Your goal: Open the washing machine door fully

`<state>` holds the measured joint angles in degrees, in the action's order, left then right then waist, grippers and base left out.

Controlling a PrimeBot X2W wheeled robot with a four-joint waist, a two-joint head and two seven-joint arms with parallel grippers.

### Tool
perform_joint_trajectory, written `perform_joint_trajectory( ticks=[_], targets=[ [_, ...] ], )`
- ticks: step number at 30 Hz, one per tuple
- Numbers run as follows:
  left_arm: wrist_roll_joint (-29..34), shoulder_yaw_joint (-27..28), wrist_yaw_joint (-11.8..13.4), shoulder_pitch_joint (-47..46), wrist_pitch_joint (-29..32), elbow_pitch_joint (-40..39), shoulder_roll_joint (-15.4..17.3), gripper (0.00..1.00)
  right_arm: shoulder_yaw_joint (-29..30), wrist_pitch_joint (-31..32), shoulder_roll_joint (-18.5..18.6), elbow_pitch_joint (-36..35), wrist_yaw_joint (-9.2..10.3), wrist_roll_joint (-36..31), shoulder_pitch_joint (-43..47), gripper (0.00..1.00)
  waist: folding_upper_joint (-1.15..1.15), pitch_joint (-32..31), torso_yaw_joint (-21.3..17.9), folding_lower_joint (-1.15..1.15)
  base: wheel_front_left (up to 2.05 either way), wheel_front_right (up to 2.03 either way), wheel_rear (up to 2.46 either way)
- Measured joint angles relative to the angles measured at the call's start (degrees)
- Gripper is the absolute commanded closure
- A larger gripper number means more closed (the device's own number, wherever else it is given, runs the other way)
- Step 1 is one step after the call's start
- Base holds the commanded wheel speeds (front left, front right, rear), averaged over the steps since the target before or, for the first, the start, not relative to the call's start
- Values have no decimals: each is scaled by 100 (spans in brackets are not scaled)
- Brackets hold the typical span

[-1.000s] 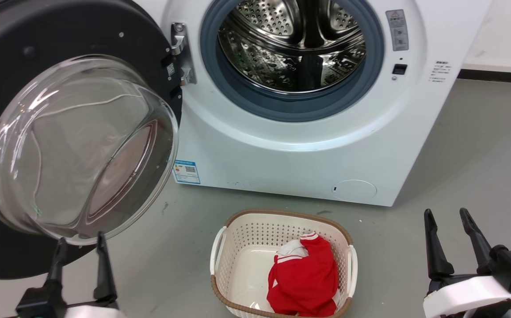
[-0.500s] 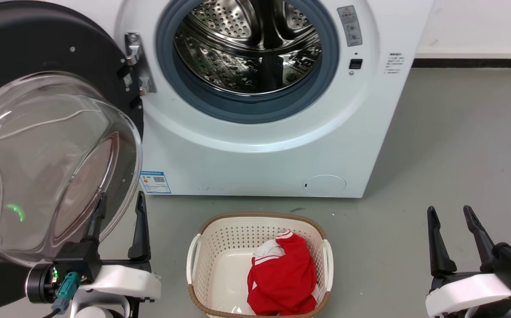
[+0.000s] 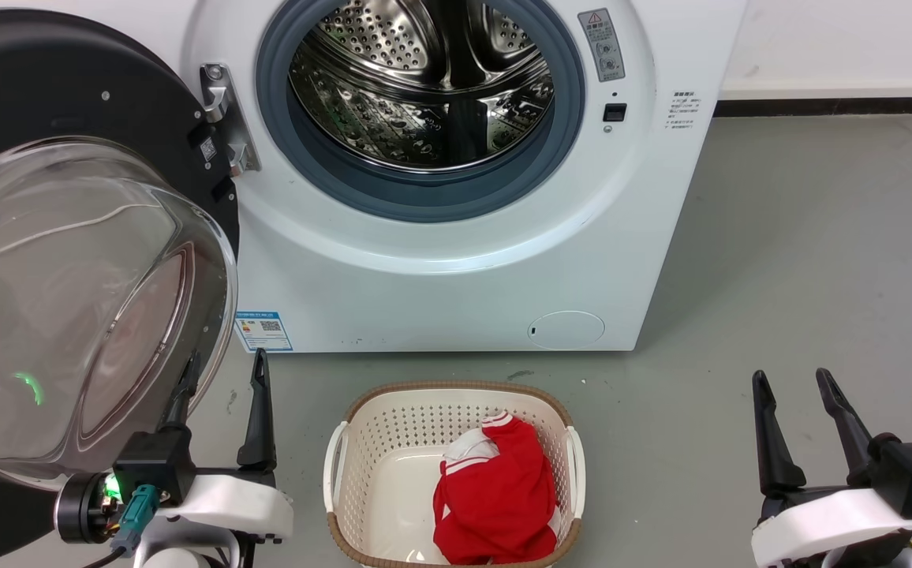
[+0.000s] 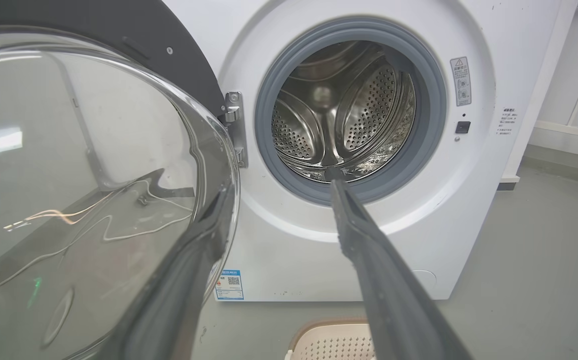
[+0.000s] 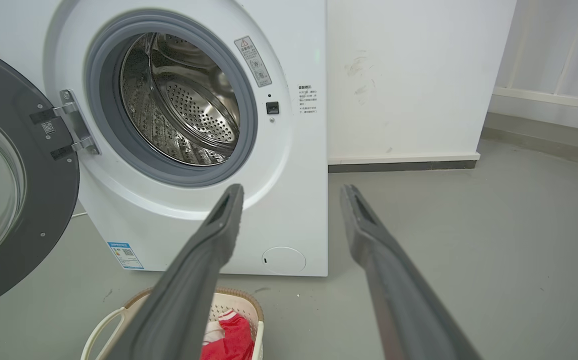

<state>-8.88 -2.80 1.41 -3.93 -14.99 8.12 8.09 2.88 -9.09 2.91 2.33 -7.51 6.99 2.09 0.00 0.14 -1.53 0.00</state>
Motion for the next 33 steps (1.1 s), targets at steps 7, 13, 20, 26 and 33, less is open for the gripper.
perform_joint_trajectory(
  ticks=[7,13,20,26,33],
  targets=[
    [45,102,-49,1,0,35,-71,0,-13,-1,0,10,0,0,-5,0,0,4,3,0,0,0,0],
    [82,159,-96,3,-1,77,-121,0,-5,-2,0,15,0,1,-5,0,0,16,8,0,0,0,0],
    [125,241,-142,2,-1,114,-153,0,-8,-20,0,31,0,10,-5,0,0,23,25,0,0,0,0],
    [99,259,-160,127,41,315,-186,100,-13,-9,-1,227,0,32,110,100,0,22,31,0,0,0,0],
    [-650,358,-211,136,290,420,-221,100,5,135,-1,336,0,814,127,100,0,21,38,0,0,0,0]
  ],
)
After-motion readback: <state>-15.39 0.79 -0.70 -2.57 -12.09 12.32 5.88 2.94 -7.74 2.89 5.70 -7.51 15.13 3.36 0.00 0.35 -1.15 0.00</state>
